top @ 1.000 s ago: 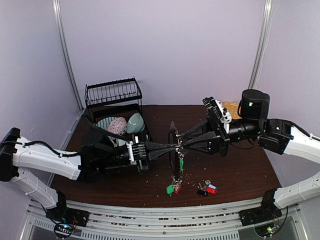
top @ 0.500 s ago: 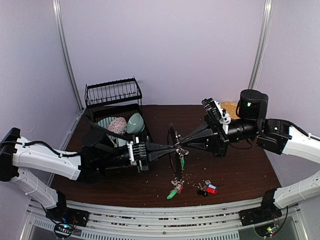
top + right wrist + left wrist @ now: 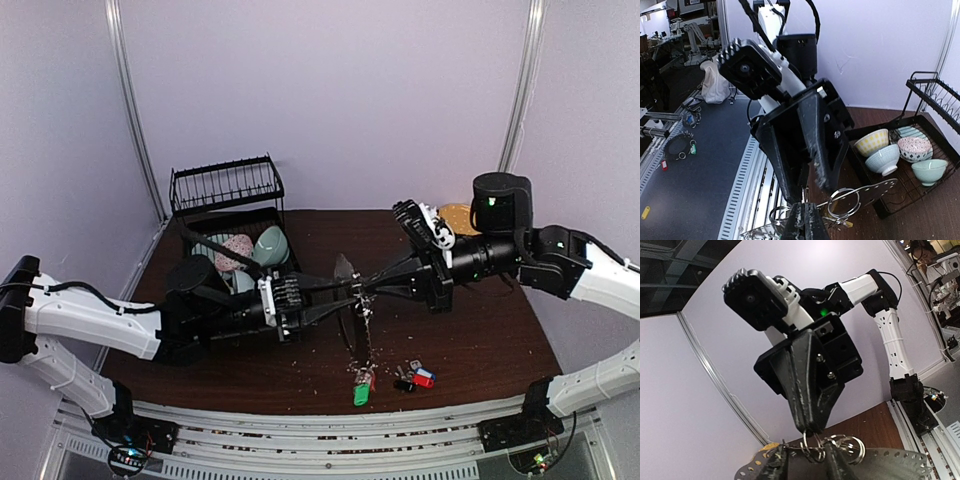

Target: Put the keys on the keyring

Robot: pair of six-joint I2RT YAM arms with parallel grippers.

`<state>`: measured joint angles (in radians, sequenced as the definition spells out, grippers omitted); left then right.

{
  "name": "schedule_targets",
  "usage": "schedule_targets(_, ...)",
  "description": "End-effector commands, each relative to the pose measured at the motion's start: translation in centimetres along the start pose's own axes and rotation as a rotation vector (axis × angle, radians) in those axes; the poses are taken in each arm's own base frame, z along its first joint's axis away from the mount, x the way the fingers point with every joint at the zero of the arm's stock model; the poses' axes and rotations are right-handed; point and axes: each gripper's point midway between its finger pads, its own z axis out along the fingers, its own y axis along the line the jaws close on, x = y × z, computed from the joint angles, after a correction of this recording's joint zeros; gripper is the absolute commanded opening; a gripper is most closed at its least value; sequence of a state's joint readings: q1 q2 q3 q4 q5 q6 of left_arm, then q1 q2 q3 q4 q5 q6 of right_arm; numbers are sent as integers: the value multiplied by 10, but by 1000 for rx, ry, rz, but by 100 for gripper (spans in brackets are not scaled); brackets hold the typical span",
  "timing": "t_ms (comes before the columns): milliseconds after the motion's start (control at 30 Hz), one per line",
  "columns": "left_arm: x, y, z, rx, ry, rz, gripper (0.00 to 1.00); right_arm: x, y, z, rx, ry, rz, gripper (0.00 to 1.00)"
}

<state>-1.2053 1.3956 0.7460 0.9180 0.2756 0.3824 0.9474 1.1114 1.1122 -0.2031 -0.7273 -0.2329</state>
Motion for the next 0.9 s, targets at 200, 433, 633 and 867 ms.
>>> schedule_targets(200, 5, 25, 0, -25, 198, -13, 43, 17, -22, -10, 149, 161, -4, 0)
schedule_targets(433, 30, 25, 11, 74, 428, -85, 29, 23, -27, -9, 160, 231, -23, 0)
schedule_targets(633, 42, 20, 7, 203, 490, -125, 32, 18, -23, -8, 137, 208, -38, 0)
schedule_targets(867, 41, 8, 9, 339, 457, -161, 46, 15, -23, -7, 138, 189, -40, 0)
